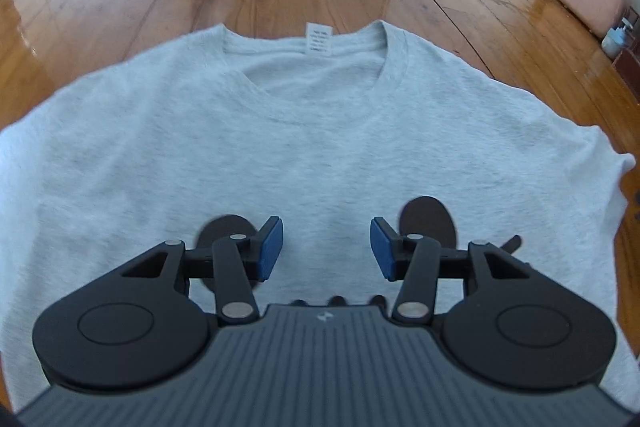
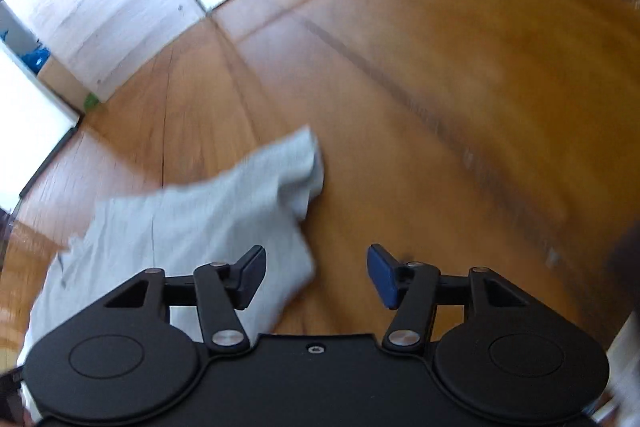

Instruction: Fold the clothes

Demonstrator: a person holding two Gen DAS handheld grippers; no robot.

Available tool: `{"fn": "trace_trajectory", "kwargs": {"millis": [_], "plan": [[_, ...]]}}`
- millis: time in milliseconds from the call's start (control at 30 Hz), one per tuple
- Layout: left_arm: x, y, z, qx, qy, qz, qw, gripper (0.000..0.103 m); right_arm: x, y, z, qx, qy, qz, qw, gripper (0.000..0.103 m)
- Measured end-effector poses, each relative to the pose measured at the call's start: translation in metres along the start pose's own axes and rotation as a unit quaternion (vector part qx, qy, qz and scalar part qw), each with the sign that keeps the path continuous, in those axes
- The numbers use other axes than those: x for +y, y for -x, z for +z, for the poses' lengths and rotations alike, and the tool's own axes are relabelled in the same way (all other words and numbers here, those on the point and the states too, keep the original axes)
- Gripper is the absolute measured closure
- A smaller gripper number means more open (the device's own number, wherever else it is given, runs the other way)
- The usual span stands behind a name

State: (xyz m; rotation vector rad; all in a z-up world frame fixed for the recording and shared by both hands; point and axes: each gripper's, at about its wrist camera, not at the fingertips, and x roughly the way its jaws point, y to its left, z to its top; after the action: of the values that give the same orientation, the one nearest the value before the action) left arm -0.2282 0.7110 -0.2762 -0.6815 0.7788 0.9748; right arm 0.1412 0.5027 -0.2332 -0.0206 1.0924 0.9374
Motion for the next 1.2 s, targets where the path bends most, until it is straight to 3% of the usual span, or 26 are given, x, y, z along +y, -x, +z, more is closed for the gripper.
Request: {"fn": "trace_trajectory", "kwargs": {"millis": [100, 133, 167, 200, 267, 367, 400, 433, 567, 600, 633, 667, 733, 867, 1000, 1067, 1200], "plan": [[-0.009, 0.001, 0.001, -0.003, -0.011, -0.003, 0.9999, 0.055, 0.017, -0.011, -0.015, -0.012, 0.022, 0.000, 1.000, 0.042], [-0.011, 0.002, 0.001, -0.004, -0.015, -0.004, 0.9999, 0.054, 0.027, -0.016, -0.018, -0.014, 0.041, 0.002, 0.999, 0.047], [-0.012, 0.003, 0.000, -0.005, -0.018, -0.004, 0.9998, 0.052, 0.037, -0.021, -0.020, -0.017, 0.062, 0.000, 0.998, 0.058], [-0.013, 0.004, 0.000, -0.006, -0.019, -0.001, 0.9998, 0.051, 0.048, -0.023, -0.023, -0.023, 0.094, -0.021, 0.995, 0.102], [-0.010, 0.007, -0.001, -0.005, -0.021, 0.004, 0.9998, 0.051, 0.068, -0.016, -0.025, -0.058, 0.138, -0.054, 0.987, 0.099], [0.000, 0.013, -0.005, -0.007, -0.024, 0.008, 0.9997, 0.049, 0.087, 0.029, -0.038, -0.129, 0.190, -0.087, 0.969, 0.099], [0.004, 0.014, -0.006, -0.007, -0.027, 0.014, 0.9995, 0.048, 0.088, 0.035, -0.041, -0.133, 0.201, -0.102, 0.965, 0.100], [0.009, 0.014, -0.007, -0.006, -0.030, 0.021, 0.9993, 0.047, 0.086, 0.034, -0.043, -0.122, 0.213, -0.122, 0.962, 0.100], [0.027, 0.011, -0.010, 0.006, -0.028, 0.041, 0.9987, 0.045, 0.060, -0.010, -0.052, 0.000, 0.232, -0.203, 0.951, 0.093], [0.031, 0.011, -0.009, 0.008, -0.026, 0.045, 0.9986, 0.045, 0.057, -0.009, -0.050, -0.006, 0.214, -0.206, 0.955, 0.086], [0.035, 0.012, -0.006, 0.012, -0.026, 0.052, 0.9982, 0.045, 0.054, -0.007, -0.047, -0.013, 0.196, -0.205, 0.959, 0.078], [0.039, 0.013, -0.004, 0.014, -0.027, 0.059, 0.9978, 0.045, 0.052, -0.001, -0.042, -0.027, 0.178, -0.184, 0.966, 0.075], [0.050, 0.016, 0.001, 0.009, -0.031, 0.072, 0.9969, 0.045, 0.049, 0.004, -0.023, -0.046, 0.152, -0.136, 0.978, 0.058], [0.085, 0.021, 0.014, -0.002, -0.019, 0.109, 0.9939, 0.045, 0.044, 0.005, 0.020, -0.066, 0.108, -0.054, 0.991, 0.049], [0.129, 0.026, 0.033, -0.022, -0.019, 0.161, 0.9865, 0.040, 0.068, -0.037, 0.055, -0.015, 0.146, -0.017, 0.989, 0.047], [0.155, 0.030, 0.042, -0.032, -0.018, 0.190, 0.9812, 0.037, 0.095, -0.063, 0.063, 0.024, 0.199, -0.004, 0.980, 0.047], [0.207, 0.040, 0.043, -0.041, 0.003, 0.202, 0.9786, 0.025, 0.159, -0.093, 0.050, 0.012, 0.384, -0.044, 0.922, 0.046]]}}
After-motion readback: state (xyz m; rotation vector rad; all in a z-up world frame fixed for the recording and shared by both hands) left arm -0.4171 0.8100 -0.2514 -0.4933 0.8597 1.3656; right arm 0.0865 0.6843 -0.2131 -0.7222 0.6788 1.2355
